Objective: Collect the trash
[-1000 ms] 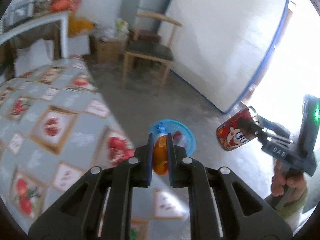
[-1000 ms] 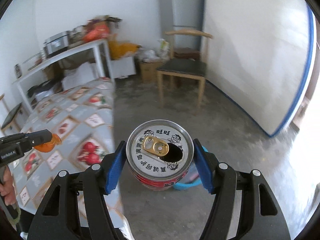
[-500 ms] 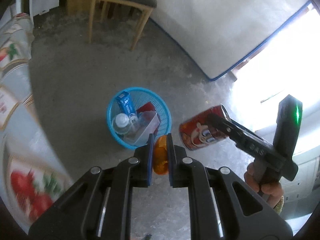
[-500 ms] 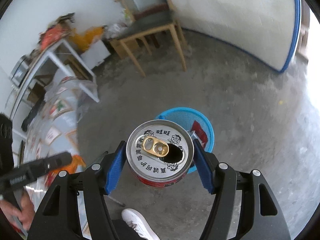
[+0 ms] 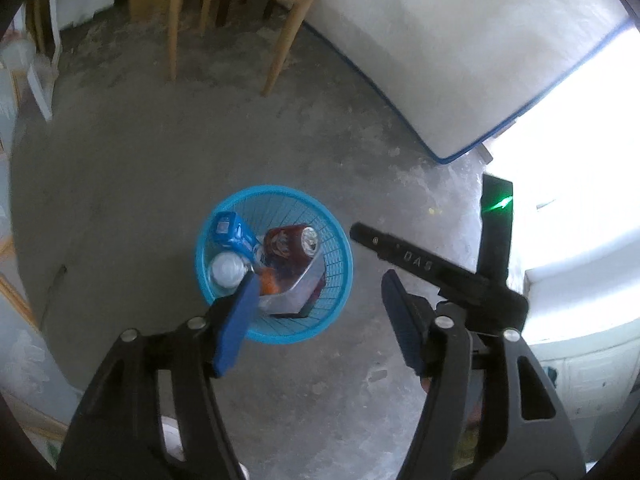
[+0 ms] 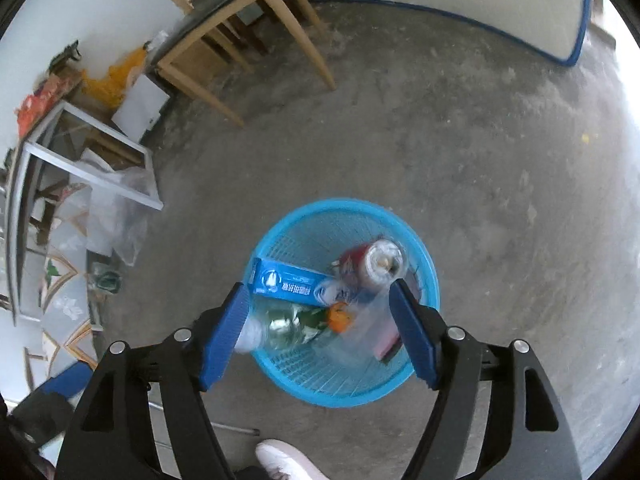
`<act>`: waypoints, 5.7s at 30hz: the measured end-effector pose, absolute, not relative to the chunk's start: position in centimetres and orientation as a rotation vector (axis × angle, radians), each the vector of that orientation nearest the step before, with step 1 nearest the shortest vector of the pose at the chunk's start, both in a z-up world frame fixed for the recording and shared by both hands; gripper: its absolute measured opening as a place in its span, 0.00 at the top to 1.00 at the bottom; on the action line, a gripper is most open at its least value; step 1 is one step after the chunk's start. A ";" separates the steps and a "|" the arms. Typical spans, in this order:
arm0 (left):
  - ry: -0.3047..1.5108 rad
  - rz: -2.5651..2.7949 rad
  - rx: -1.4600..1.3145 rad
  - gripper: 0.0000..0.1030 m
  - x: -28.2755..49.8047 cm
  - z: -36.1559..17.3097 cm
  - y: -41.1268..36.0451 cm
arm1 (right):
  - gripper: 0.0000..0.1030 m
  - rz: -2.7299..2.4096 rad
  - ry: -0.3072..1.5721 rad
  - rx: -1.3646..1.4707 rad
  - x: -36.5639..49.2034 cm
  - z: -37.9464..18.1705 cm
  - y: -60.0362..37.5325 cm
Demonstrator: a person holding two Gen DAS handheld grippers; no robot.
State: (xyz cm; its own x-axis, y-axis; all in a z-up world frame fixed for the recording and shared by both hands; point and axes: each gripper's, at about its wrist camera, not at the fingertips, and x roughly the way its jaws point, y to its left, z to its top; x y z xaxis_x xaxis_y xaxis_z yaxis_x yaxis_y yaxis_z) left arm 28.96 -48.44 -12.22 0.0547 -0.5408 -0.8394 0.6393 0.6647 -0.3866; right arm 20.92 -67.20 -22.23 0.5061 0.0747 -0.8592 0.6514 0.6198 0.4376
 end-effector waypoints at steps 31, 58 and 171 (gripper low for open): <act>0.700 -0.535 -0.038 0.09 9.1 1.9 -16.6 | 0.06 -0.165 0.600 0.259 4.0 2.7 -37.4; 0.696 -0.053 0.038 0.08 1.6 -0.6 -7.5 | 0.06 -0.162 0.614 0.010 3.3 4.9 -24.4; 0.832 0.053 -0.015 0.08 1.2 -1.7 -5.2 | 0.06 -0.268 0.675 0.061 -1.5 2.1 -26.1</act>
